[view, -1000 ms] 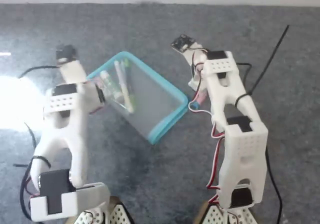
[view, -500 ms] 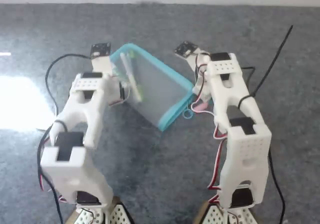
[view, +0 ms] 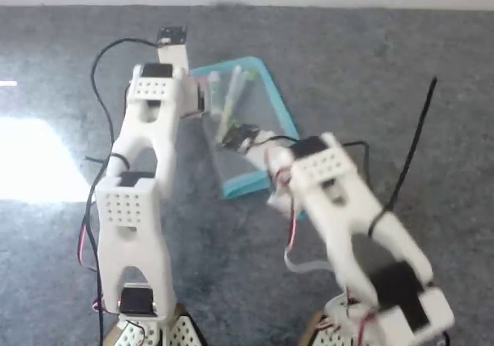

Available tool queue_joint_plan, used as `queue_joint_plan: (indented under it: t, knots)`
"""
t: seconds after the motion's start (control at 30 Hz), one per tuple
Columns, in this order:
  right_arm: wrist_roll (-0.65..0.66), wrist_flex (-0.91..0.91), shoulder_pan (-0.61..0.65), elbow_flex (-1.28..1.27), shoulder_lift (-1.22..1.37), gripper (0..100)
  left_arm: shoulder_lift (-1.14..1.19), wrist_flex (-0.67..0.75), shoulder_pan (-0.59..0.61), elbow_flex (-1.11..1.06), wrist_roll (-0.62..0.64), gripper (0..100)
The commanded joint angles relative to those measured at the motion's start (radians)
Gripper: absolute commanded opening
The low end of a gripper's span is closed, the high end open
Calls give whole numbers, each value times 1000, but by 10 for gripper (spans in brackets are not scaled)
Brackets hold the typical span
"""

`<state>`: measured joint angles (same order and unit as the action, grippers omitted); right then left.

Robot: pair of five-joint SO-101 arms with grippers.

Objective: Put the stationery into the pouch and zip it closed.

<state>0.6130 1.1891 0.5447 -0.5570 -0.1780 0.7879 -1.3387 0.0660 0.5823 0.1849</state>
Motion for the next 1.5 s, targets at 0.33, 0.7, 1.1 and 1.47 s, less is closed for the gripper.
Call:
queue_joint_plan:
  t: [0.33, 0.7, 1.1, 1.47]
  knots:
    - [-367, 88, 282, 12, -259, 136, 0, -388, 71, 613, -95, 104]
    - [-531, -102, 119, 77, -435, 96, -207, -419, 310, 400, -299, 9]
    - [-532, 1, 93, 597, -111, 6, -971, -287, 282, -487, -664, 77]
    - [-569, 42, 38, 833, -27, 6, -1850, 41, 176, -1423, -609, 201]
